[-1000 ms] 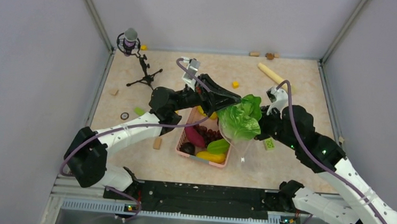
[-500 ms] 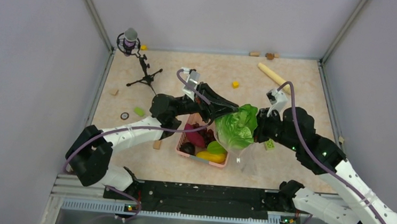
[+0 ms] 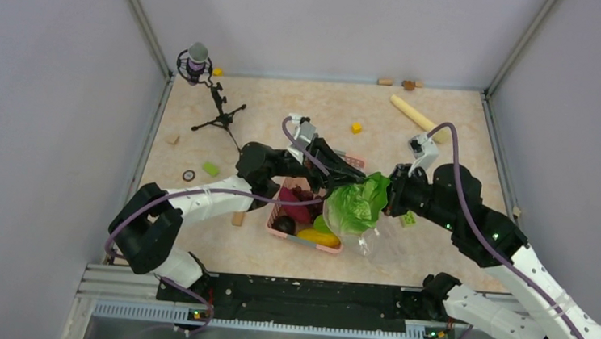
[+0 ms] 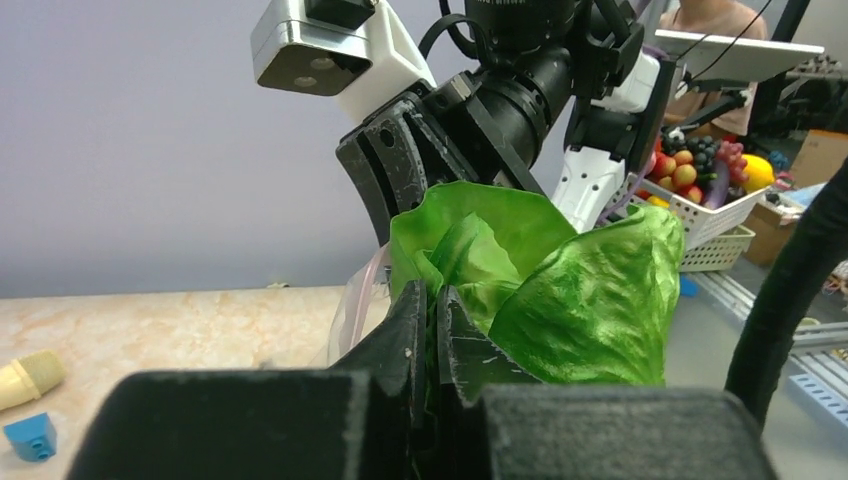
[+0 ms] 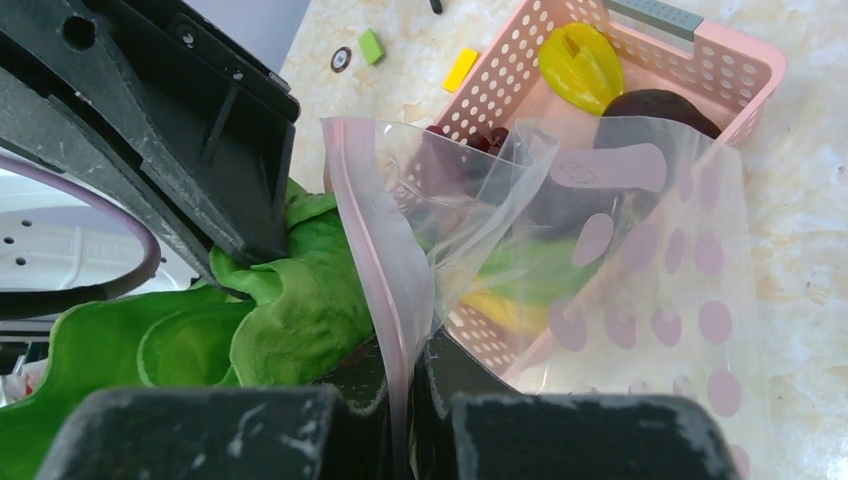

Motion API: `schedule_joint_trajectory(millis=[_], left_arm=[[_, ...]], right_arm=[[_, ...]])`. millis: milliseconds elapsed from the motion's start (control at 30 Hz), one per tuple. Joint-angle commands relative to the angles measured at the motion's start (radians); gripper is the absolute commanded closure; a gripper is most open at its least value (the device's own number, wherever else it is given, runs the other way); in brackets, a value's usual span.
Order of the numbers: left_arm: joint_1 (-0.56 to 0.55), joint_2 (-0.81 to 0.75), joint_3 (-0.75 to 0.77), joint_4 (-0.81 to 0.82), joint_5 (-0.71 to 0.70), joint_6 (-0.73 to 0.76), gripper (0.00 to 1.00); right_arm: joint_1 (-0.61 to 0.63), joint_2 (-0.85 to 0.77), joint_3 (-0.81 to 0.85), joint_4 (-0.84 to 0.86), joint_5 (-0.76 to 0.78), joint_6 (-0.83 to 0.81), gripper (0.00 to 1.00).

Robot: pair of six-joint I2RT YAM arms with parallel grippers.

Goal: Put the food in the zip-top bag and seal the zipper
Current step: Place the fake vegetable in the zipper food storage bag.

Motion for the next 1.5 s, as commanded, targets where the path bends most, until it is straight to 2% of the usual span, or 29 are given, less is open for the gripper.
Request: schedule_joint_trajectory(millis=[0, 67, 167, 233, 400, 567, 733, 833, 1000, 1133, 1233, 1333, 1467], left_arm=[[-0.023, 0.003, -0.007, -0.096, 0.053, 0.138, 1.00], [-0.041, -0.016, -0.014, -0.197, -0.015, 0.227, 1.00], [-0.084, -0.042, 0.006, -0.444, -0.154, 0.412, 1.00], [-0.113, -0.049, 0.004, -0.534, -0.253, 0.496, 1.00], [-0.118, -0.051, -0.055, -0.515, -0.289, 0.501, 1.00], [-0.125, -0.081, -0.108, -0.575, -0.343, 0.534, 1.00], [-0.157, -0.087, -0.103, -0.715, -0.460, 0.637, 1.00], [-0.161, -0.096, -0.102, -0.757, -0.488, 0.647, 1.00], [-0.188, -0.128, -0.122, -0.809, -0.673, 0.616, 1.00], [-0.242, -0.105, -0.070, -0.909, -0.888, 0.611, 1.00], [-0.275, -0.073, -0.024, -0.975, -1.069, 0.524, 1.00], [-0.285, -0.058, -0.028, -0.975, -1.069, 0.473, 1.00], [-0.296, -0.038, -0.021, -1.023, -1.169, 0.441, 1.00]], right_arm=[[-0.007, -0.012, 0.065, 0.146, -0.047, 0.052, 1.00], [-0.007, -0.011, 0.073, 0.148, -0.048, 0.058, 1.00], [-0.008, -0.011, 0.078, 0.160, -0.034, 0.068, 1.00], [-0.007, -0.009, 0.084, 0.161, -0.018, 0.071, 1.00], [-0.007, -0.017, 0.105, 0.146, 0.048, 0.058, 1.00], [-0.007, -0.059, 0.098, 0.142, 0.131, 0.049, 1.00], [-0.007, -0.067, 0.098, 0.134, 0.175, 0.048, 1.00], [-0.007, -0.058, 0.104, 0.124, 0.184, 0.042, 1.00], [-0.007, -0.054, 0.088, 0.144, 0.179, 0.019, 1.00], [-0.007, -0.051, 0.069, 0.177, 0.156, 0.003, 1.00], [-0.008, -0.040, 0.066, 0.181, 0.137, -0.004, 1.00], [-0.008, -0.034, 0.059, 0.188, 0.138, -0.008, 1.00], [-0.007, -0.040, 0.066, 0.180, 0.154, -0.013, 1.00]])
